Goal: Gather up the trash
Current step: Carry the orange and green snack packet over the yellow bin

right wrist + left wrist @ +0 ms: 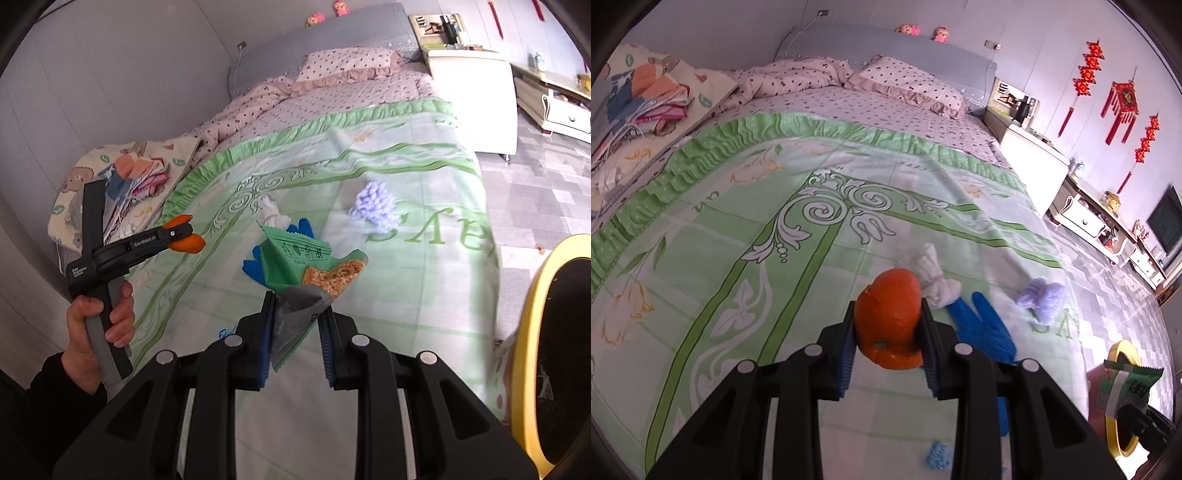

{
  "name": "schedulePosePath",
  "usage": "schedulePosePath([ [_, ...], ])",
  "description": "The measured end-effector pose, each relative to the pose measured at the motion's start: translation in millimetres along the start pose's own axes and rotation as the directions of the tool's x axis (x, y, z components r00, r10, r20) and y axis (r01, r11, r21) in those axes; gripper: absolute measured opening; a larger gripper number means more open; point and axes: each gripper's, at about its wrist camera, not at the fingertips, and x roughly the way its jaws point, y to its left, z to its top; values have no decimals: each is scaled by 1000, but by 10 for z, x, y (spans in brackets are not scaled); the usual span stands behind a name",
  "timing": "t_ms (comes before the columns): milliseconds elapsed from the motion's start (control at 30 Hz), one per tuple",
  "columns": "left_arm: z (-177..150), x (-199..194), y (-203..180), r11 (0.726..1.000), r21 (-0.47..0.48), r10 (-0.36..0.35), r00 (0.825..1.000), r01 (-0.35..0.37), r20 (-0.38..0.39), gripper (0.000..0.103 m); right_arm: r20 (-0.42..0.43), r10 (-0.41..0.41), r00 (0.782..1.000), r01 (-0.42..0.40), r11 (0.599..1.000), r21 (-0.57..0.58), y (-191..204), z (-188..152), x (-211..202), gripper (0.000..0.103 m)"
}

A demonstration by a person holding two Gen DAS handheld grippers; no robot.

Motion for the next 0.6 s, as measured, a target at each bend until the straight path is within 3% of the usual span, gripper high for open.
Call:
schedulePosePath([
  [600,-134,-419,-631,996,60,-62,998,61,22,29,117,-53,992,52,999,6,-253,97,-846,22],
])
